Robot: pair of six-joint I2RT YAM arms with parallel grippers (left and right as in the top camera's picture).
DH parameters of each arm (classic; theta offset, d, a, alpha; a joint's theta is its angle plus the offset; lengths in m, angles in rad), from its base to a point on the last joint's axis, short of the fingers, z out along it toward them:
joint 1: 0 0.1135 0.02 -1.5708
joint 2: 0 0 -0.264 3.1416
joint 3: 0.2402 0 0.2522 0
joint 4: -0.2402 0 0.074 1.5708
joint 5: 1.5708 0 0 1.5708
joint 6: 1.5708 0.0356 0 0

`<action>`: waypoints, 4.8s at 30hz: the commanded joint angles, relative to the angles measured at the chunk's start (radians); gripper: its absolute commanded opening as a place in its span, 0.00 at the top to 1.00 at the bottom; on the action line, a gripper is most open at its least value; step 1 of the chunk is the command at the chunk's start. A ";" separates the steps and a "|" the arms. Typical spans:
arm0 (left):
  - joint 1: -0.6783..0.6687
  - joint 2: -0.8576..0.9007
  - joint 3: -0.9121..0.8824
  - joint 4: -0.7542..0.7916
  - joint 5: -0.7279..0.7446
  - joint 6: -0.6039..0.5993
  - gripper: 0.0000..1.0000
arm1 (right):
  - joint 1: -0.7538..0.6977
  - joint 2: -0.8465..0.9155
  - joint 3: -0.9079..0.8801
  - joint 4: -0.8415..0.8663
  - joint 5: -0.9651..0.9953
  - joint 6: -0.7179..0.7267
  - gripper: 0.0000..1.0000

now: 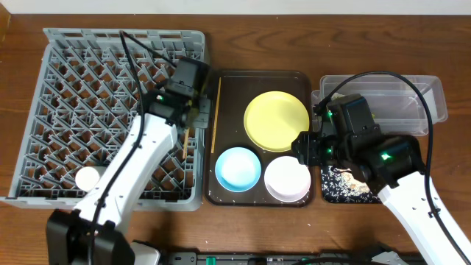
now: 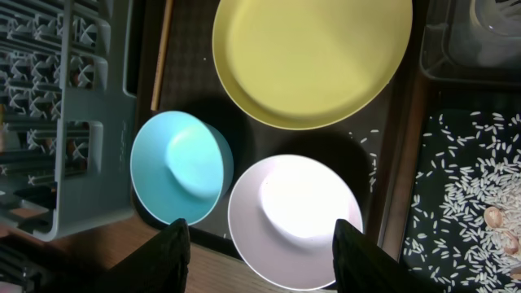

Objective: Sort waste into correct bins and load items into the dishwasher

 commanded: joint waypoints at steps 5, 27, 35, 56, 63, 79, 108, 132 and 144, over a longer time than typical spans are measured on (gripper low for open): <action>0.041 0.106 -0.026 0.009 -0.026 -0.012 0.61 | -0.002 0.003 0.007 -0.002 -0.005 -0.008 0.46; -0.148 0.267 0.074 0.186 -0.068 -0.013 0.59 | -0.002 0.003 0.007 0.000 -0.004 -0.008 0.37; -0.140 0.464 0.074 0.280 -0.126 -0.016 0.59 | -0.002 0.003 0.007 0.023 -0.005 0.011 0.37; -0.140 0.529 0.077 0.279 0.101 -0.046 0.63 | -0.002 0.003 0.007 0.034 -0.005 0.011 0.38; -0.140 0.513 0.080 0.264 0.073 -0.082 0.63 | -0.002 0.003 0.007 0.033 -0.005 0.011 0.38; -0.140 0.509 0.117 0.178 0.099 -0.194 0.92 | -0.002 0.003 0.007 0.033 -0.008 0.011 0.42; -0.001 0.083 0.141 -0.192 -0.076 -0.076 0.73 | -0.002 0.003 0.007 0.030 -0.008 0.011 0.39; -0.010 -0.344 0.172 -0.313 0.336 -0.076 0.38 | -0.001 0.003 0.007 0.033 -0.020 -0.016 0.46; -0.008 -0.368 0.172 -0.392 0.274 -0.094 0.21 | 0.171 0.093 -0.027 0.054 -0.042 -0.051 0.56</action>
